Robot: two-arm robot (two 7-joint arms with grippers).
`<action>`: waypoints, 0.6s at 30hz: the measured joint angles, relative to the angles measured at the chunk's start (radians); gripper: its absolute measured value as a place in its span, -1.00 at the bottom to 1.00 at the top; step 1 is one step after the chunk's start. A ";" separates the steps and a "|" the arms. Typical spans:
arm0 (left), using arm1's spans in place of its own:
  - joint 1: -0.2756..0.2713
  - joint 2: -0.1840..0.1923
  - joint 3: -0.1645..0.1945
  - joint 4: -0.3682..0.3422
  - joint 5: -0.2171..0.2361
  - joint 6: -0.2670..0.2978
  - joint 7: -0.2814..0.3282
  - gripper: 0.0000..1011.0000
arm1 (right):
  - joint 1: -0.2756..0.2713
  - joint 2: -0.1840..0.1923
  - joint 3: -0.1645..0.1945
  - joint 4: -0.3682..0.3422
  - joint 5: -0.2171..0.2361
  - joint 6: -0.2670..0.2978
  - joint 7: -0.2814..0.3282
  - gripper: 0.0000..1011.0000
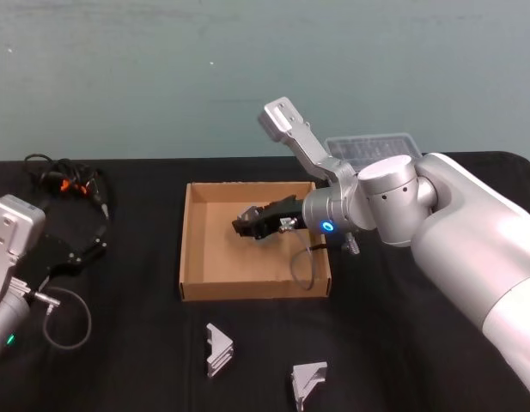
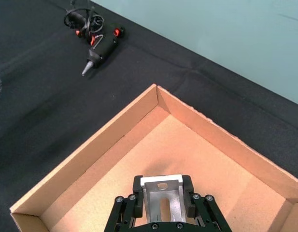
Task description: Use one hand to pick up the angle iron from the table and place it into the box.
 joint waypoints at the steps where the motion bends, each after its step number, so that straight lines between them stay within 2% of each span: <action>1: 0.000 0.000 0.000 0.000 0.000 0.000 0.000 0.98 | 0.003 -0.005 0.000 0.010 -0.004 0.000 0.002 -0.06; 12: 0.000 0.000 0.000 0.000 0.000 0.000 0.000 0.98 | 0.007 -0.010 -0.001 0.024 -0.011 -0.002 0.004 -0.06; 16: 0.000 0.000 0.000 0.000 0.000 0.000 0.000 0.98 | 0.007 -0.010 -0.001 0.023 -0.010 -0.002 0.004 0.12; 18: 0.000 0.000 0.000 0.000 0.000 0.000 0.000 0.98 | 0.007 -0.009 -0.001 0.022 -0.010 -0.001 0.004 0.30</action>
